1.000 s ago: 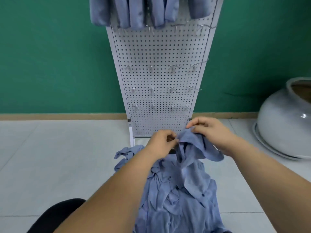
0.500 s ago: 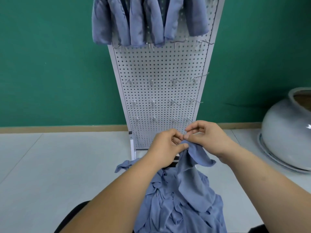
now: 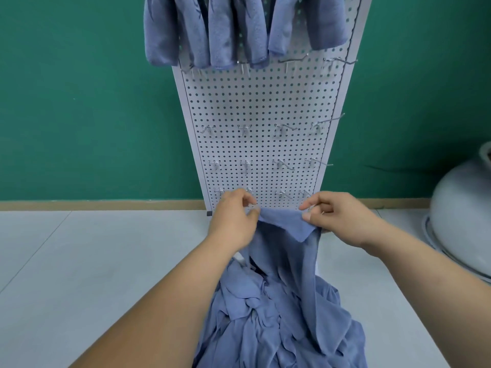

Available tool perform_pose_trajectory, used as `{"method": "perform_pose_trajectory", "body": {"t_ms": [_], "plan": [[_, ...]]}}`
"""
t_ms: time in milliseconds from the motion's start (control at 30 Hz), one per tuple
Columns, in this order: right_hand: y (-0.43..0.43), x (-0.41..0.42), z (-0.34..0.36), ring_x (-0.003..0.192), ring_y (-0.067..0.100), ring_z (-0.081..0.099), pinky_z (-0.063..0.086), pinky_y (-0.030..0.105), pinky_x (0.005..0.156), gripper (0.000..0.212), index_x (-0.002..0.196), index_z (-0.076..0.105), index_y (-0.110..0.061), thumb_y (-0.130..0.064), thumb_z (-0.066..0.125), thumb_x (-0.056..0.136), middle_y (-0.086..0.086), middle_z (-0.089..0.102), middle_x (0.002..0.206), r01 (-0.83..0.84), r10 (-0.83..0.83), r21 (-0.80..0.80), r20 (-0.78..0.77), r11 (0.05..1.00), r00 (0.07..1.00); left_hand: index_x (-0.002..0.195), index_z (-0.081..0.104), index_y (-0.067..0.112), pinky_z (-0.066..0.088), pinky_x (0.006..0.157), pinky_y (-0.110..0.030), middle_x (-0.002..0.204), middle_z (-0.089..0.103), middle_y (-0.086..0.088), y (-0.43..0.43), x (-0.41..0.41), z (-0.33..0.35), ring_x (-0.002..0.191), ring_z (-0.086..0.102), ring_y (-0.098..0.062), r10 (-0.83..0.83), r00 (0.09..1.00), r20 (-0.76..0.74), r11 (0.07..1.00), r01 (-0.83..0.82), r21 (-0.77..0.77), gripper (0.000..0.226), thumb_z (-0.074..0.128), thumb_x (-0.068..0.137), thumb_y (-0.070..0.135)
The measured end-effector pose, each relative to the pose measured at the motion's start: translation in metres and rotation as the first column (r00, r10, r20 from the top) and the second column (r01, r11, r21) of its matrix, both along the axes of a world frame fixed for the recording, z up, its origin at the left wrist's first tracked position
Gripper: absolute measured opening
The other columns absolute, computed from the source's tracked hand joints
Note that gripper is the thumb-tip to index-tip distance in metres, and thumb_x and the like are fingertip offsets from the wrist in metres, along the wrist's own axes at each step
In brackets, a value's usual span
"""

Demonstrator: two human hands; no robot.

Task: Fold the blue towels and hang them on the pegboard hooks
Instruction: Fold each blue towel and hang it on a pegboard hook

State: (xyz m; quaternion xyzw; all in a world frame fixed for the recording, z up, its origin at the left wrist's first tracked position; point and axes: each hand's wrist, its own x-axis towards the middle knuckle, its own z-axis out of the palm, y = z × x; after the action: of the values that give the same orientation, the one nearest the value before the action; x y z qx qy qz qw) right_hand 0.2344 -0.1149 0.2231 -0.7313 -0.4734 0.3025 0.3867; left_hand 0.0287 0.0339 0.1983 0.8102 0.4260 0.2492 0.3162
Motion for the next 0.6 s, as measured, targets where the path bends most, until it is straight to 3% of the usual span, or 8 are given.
{"method": "perform_pose_trajectory", "body": {"t_ms": [67,200,267,400,500,600], "plan": [[0.004,-0.007,0.003,0.073,0.015,0.063,0.056,0.034,0.072,0.008,0.105,0.072,-0.021,-0.019,0.075,0.098,0.005,0.073,0.082,0.030,-0.025,0.072,-0.060,0.997,0.998,0.105,0.064,0.031,0.049,0.094,-0.024,0.111,0.063,0.014,-0.009,0.004,0.004,0.103,0.061,-0.004,-0.143,0.985,0.094,0.989,0.146,-0.026,0.012,0.072,0.096,0.031],[0.012,-0.019,0.005,0.068,0.019,0.061,0.054,0.036,0.068,0.010,0.104,0.071,-0.016,-0.016,0.077,0.096,0.008,0.074,0.081,0.124,-0.093,0.138,-0.211,0.983,0.973,0.106,0.069,0.029,0.051,0.090,-0.018,0.105,0.074,0.014,-0.030,0.009,0.014,0.100,0.068,0.000,-0.345,0.897,0.275,0.914,0.387,-0.117,0.025,0.085,0.087,0.035],[0.014,-0.023,0.004,0.067,0.019,0.061,0.054,0.035,0.068,0.011,0.104,0.071,-0.014,-0.014,0.077,0.095,0.006,0.073,0.078,0.138,-0.101,0.133,-0.257,0.981,0.961,0.105,0.068,0.027,0.051,0.086,-0.015,0.102,0.073,0.014,-0.033,0.012,0.009,0.096,0.069,-0.003,-0.344,0.900,0.267,0.923,0.376,-0.078,0.028,0.088,0.085,0.029],[0.015,-0.029,0.001,0.066,0.018,0.063,0.053,0.035,0.068,0.011,0.105,0.071,-0.012,-0.011,0.076,0.095,0.010,0.075,0.079,0.152,-0.115,0.113,-0.281,0.982,0.953,0.096,0.072,0.029,0.061,0.087,-0.032,0.092,0.074,0.012,-0.030,0.014,0.001,0.085,0.070,-0.007,-0.278,0.930,0.242,0.951,0.303,-0.070,0.015,0.082,0.090,0.019],[0.014,-0.032,-0.001,0.070,0.019,0.065,0.055,0.036,0.071,0.014,0.107,0.071,-0.012,-0.017,0.077,0.096,0.014,0.076,0.083,0.126,-0.089,0.108,-0.296,0.986,0.951,0.097,0.074,0.028,0.062,0.084,-0.034,0.087,0.074,0.009,-0.027,0.013,0.000,0.079,0.071,-0.011,-0.251,0.940,0.233,0.957,0.276,-0.084,0.012,0.076,0.095,0.016],[0.013,-0.037,0.000,0.074,0.016,0.068,0.056,0.026,0.071,0.024,0.113,0.069,-0.017,-0.022,0.081,0.093,0.013,0.077,0.090,0.037,-0.006,0.104,-0.288,0.994,0.958,0.095,0.074,0.031,0.062,0.079,-0.036,0.082,0.073,0.008,-0.023,0.011,0.000,0.073,0.070,-0.014,-0.221,0.949,0.224,0.968,0.241,-0.067,0.015,0.071,0.099,0.016]]}}
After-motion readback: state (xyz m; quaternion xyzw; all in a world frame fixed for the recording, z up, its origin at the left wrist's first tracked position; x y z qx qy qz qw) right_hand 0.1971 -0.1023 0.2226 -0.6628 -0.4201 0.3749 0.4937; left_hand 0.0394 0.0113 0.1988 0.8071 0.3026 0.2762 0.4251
